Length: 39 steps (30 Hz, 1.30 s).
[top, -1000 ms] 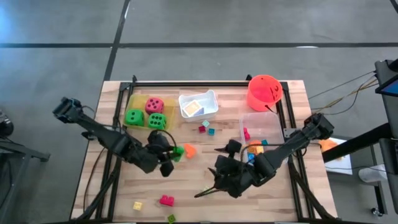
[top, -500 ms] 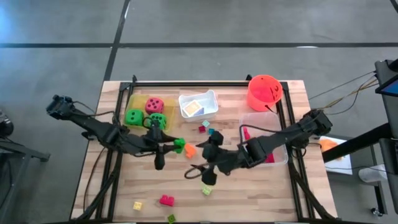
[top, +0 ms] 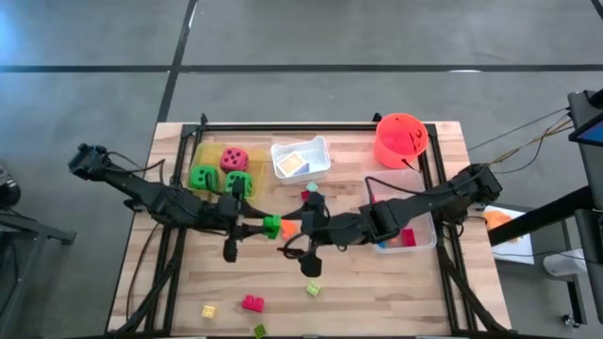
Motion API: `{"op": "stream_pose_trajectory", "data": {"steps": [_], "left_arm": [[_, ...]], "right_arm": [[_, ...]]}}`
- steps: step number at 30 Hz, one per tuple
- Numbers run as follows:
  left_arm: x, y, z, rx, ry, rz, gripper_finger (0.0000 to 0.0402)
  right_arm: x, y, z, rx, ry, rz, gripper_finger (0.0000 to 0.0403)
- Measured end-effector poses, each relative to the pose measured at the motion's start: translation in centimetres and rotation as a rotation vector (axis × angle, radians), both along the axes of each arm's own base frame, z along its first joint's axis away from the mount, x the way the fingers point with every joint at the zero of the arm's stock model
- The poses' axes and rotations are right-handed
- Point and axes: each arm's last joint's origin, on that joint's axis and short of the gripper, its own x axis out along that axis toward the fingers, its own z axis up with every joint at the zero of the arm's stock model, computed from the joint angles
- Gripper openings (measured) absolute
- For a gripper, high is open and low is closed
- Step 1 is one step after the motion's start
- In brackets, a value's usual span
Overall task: Pick & Place Toys
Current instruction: Put the dark green game piece into the transparent bin
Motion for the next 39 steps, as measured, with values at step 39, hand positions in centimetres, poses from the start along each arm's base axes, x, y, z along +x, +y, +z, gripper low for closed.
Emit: {"op": "stream_pose_trajectory", "data": {"steps": [39], "left_arm": [[1.1,-0.5,3.5,0.099,-0.269,-0.167,0.0103]], "right_arm": [[1.0,-1.2,2.6,-0.007,-0.246,0.060,0.0363]]}}
